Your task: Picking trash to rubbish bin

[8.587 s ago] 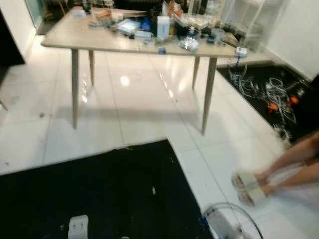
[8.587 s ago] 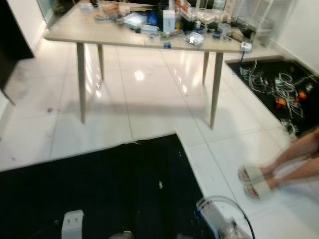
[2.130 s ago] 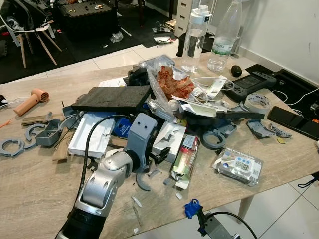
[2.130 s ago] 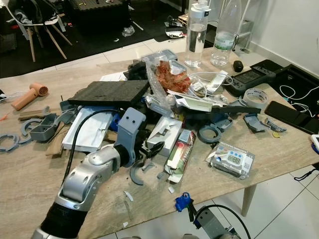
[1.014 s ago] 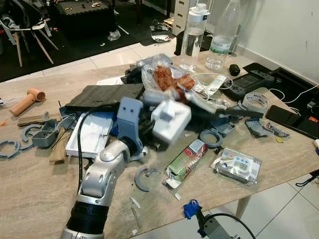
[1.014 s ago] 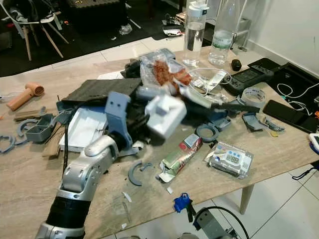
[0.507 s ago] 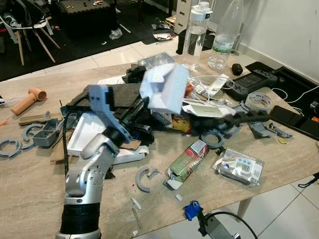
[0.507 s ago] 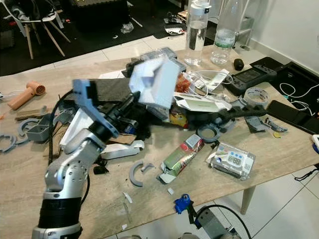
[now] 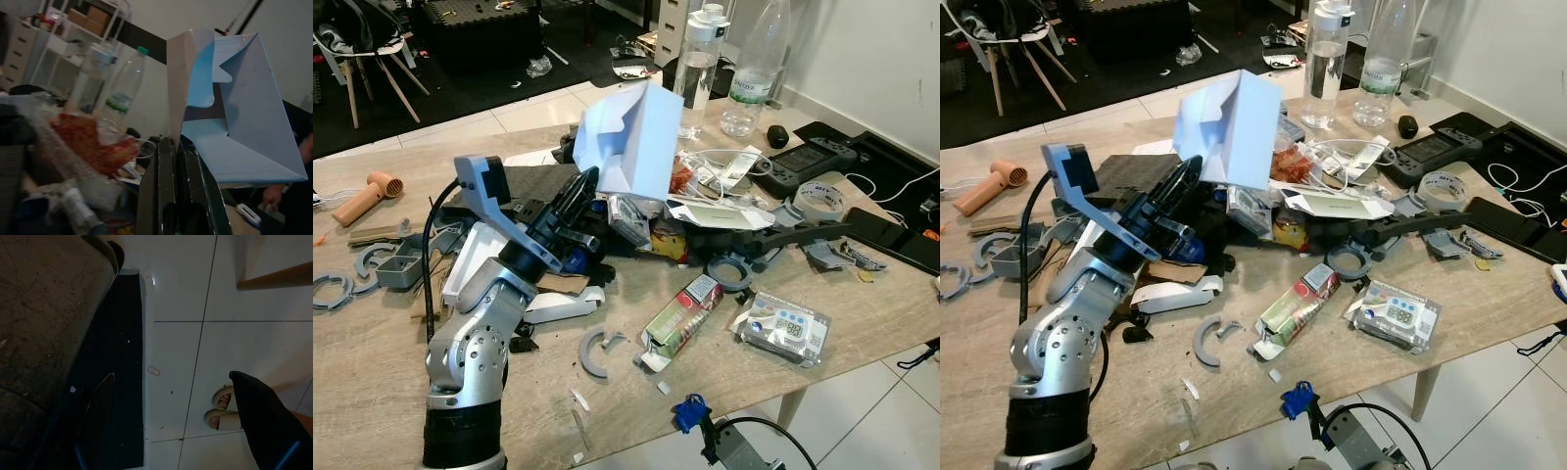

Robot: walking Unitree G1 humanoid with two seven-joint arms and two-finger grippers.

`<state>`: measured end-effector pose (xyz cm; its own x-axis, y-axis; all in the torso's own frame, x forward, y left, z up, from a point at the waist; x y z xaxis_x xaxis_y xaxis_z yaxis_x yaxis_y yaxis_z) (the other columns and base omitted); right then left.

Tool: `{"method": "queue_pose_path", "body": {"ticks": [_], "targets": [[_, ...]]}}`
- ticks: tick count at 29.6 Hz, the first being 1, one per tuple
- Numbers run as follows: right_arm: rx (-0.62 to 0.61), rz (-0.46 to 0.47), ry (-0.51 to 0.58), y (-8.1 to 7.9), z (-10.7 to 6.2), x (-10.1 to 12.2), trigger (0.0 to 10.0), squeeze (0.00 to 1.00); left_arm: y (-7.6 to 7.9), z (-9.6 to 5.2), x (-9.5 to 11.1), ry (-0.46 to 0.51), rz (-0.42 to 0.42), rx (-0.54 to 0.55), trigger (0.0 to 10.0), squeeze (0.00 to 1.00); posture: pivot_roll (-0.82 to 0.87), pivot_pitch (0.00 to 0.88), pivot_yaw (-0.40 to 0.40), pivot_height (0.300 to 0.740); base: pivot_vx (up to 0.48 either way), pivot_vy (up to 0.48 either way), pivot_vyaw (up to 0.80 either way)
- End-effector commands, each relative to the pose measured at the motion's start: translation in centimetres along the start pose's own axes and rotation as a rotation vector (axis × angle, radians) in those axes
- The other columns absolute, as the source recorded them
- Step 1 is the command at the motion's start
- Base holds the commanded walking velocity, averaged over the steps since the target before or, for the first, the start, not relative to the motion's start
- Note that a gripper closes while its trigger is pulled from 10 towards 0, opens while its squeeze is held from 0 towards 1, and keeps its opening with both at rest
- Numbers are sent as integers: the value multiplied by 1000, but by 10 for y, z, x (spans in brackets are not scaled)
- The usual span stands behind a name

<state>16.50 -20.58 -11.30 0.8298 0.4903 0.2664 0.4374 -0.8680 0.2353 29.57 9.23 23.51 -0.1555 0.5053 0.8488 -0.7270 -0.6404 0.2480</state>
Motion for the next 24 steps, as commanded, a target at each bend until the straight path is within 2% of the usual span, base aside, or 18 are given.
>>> {"method": "queue_pose_path", "body": {"ticks": [1,24], "targets": [[39,5,-15,-10,0,-5,10000,0,4,-1,-3,-13,-1,-18,10000,0,33,118,41,740,-266,0,0],[41,-5,-18,-10,0,-7,10000,0,10,-2,-2,-20,1,-52,10000,0,35,118,41,740,-290,0,0]]}}
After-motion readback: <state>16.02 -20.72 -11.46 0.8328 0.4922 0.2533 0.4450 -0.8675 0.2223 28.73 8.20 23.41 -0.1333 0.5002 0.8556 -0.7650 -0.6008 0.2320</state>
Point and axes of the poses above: a point about 5 cm out from each wrist's last joint towards the gripper, its own z axis pointing out of the wrist towards the gripper, its own x axis along the axis of the wrist's last joint, y = z × x, the point moved 2 cm from there along z, pointing out of the wrist towards the gripper, and after that the axes turned 6 degrees about z, right-handed, at the moved point
